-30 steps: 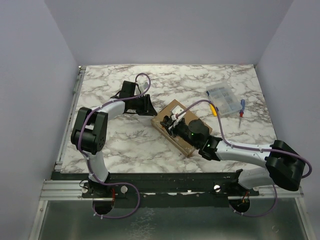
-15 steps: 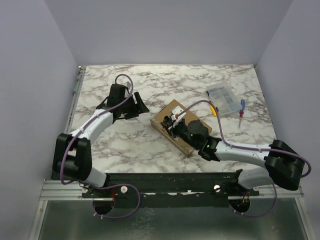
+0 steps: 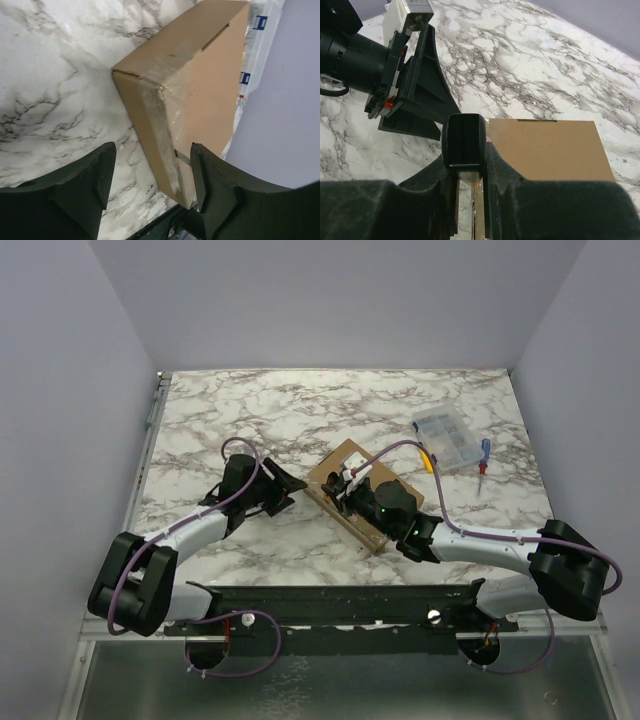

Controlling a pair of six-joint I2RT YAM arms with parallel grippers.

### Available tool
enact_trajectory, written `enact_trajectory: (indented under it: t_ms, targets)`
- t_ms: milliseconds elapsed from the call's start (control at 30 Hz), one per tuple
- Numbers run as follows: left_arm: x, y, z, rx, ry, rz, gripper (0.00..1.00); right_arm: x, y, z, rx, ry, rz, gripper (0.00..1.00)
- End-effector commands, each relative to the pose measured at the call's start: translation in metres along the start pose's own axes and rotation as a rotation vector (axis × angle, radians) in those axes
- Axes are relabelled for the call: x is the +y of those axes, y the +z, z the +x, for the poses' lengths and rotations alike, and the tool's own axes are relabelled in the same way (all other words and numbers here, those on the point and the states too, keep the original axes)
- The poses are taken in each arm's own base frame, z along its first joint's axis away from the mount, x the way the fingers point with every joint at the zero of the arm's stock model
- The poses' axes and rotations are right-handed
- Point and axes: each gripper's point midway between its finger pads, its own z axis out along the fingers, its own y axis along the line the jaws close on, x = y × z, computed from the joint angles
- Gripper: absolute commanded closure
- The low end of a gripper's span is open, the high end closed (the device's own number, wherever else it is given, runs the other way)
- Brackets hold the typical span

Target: Unpack the express box

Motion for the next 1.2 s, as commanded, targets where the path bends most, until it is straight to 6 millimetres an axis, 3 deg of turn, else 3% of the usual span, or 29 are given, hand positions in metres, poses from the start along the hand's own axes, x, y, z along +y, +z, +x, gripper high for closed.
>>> enact_trajectory:
  t_ms: [0, 367, 600, 933, 1167]
  targets:
    - [-0.029, 0.001, -0.015, -0.138, -0.009, 0.109, 0.34, 0.001, 0.0, 0.006, 0.005, 0.021, 0.011, 0.99]
    - [-0.037, 0.032, -0.005, -0.123, 0.036, 0.122, 0.42, -0.002, -0.001, 0.006, 0.017, 0.018, 0.028, 0.99]
    - [-0.004, 0.053, -0.005, -0.134, 0.035, -0.015, 0.43, -0.001, -0.006, 0.009, 0.06, 0.039, 0.037, 0.99]
    - [0.033, 0.059, -0.017, -0.215, 0.123, -0.19, 0.5, -0.004, -0.023, 0.01, 0.079, 0.079, 0.05, 0.99]
    - [0.037, 0.066, -0.025, -0.233, 0.139, -0.236, 0.51, -0.007, -0.032, 0.017, 0.099, 0.091, 0.065, 0.99]
